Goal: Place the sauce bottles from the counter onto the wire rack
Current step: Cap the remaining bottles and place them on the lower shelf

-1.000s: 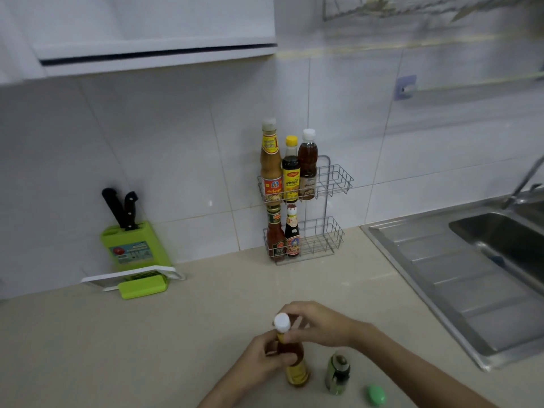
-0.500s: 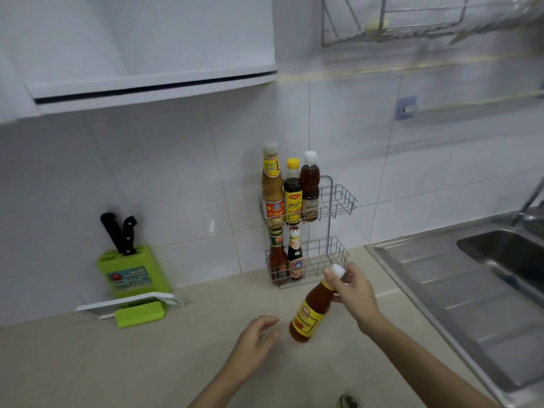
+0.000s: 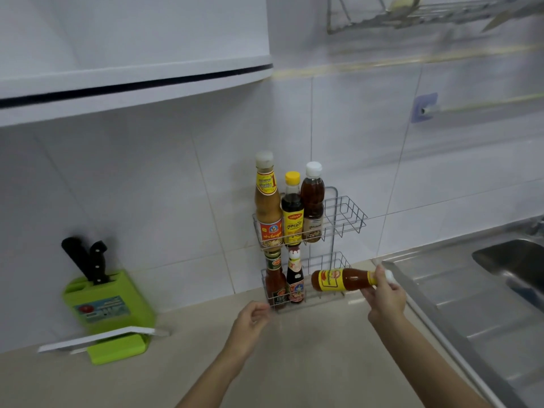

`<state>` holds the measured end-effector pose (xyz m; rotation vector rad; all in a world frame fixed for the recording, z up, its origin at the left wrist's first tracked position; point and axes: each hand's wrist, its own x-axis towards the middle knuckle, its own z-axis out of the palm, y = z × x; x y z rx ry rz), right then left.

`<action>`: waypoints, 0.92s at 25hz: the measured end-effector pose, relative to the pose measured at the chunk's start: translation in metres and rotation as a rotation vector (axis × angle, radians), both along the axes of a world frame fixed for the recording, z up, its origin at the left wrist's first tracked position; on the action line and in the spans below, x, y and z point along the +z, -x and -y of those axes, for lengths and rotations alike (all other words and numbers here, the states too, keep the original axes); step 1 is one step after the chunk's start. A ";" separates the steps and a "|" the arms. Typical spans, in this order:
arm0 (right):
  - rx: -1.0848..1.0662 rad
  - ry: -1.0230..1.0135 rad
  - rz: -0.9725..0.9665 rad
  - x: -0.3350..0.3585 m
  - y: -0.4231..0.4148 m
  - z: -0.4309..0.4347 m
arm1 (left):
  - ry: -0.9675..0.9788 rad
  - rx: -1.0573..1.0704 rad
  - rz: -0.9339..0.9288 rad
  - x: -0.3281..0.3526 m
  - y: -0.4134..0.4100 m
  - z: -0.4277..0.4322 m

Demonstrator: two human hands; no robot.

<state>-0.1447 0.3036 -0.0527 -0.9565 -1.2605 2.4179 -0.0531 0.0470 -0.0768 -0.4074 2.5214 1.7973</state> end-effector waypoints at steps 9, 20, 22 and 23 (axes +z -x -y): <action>0.194 -0.156 -0.160 -0.018 0.059 0.013 | 0.054 0.068 0.099 -0.040 0.047 0.003; 0.770 -0.504 -0.299 -0.042 0.088 0.028 | -0.033 -0.052 0.092 -0.042 0.070 -0.010; 0.863 -0.578 -0.319 -0.040 0.092 0.029 | -0.040 -0.045 0.081 -0.041 0.071 -0.016; 0.900 -0.626 -0.335 -0.040 0.094 0.031 | -0.041 -0.047 0.072 -0.040 0.071 -0.018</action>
